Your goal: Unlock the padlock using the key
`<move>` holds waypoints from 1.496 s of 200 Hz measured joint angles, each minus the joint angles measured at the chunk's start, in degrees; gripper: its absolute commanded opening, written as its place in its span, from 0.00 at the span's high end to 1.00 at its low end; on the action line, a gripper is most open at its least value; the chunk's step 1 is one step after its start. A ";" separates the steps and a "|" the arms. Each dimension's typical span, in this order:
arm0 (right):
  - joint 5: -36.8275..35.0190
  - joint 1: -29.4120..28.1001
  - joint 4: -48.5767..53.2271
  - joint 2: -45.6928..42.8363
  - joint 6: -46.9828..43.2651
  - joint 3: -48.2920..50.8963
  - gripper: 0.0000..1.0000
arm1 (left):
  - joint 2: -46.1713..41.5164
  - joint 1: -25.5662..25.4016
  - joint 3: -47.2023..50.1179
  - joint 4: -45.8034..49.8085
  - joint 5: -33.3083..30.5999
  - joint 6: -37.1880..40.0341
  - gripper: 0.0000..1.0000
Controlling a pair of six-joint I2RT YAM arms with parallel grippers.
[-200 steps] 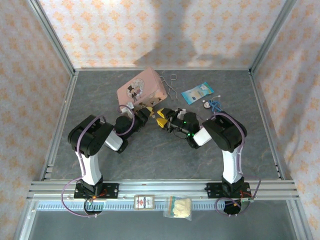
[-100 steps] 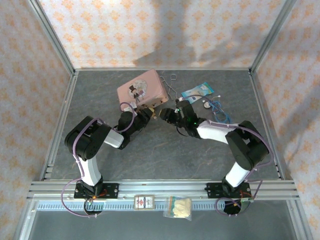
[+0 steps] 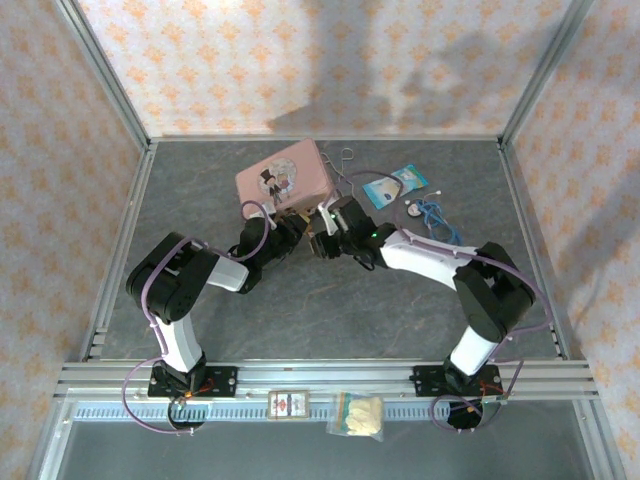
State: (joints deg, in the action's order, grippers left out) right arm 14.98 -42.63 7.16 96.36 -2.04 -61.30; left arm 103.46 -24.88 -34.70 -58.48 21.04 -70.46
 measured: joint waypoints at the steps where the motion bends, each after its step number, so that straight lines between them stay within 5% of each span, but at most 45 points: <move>1: -0.02 -0.04 0.02 0.04 -0.15 -0.02 0.58 | 0.00 0.00 0.00 0.00 0.00 0.00 1.00; 221: -4.96 -1.38 -6.01 4.59 -7.39 -2.38 0.65 | -1.07 -0.26 -0.09 2.10 1.49 -0.48 1.00; 299: -4.85 -1.97 -7.02 4.63 -7.78 -2.34 1.00 | -1.49 -0.09 0.07 2.21 1.16 -1.46 1.00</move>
State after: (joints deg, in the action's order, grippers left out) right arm 10.13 -44.60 0.14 100.99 -9.82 -63.64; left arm 101.97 -24.97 -34.63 -56.27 22.20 -71.92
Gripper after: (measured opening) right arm 0.040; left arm 0.129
